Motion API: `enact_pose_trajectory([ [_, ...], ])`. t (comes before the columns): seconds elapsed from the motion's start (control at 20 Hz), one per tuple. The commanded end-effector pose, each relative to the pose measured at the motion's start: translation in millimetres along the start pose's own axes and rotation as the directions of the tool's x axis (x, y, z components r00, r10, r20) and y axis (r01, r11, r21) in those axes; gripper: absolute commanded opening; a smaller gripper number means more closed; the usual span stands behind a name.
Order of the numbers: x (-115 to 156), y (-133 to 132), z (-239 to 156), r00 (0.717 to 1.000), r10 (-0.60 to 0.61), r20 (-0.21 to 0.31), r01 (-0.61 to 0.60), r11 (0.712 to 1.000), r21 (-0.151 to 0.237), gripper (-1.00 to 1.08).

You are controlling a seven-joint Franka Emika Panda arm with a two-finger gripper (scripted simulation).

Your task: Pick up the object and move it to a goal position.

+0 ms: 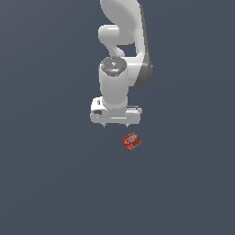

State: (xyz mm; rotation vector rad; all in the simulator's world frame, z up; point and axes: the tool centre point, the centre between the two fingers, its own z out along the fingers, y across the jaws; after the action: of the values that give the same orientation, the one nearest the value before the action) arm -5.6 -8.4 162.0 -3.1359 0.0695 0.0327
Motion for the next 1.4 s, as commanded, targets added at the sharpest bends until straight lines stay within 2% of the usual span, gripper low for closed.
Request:
enact_pose_trajectory([
  [0.0, 0, 0, 0, 1.000, 0.000, 0.000, 0.000, 1.000, 0.000, 1.00],
  [0.4, 5, 17, 0, 1.000, -0.026, -0.007, 0.026, 0.999, -0.028, 1.00],
  [0.75, 5, 17, 1, 1.000, -0.023, -0.007, 0.023, 0.999, -0.028, 1.00],
  [1.35, 7, 1, 15, 0.993, 0.117, -0.011, -0.117, 0.993, -0.019, 1.00],
])
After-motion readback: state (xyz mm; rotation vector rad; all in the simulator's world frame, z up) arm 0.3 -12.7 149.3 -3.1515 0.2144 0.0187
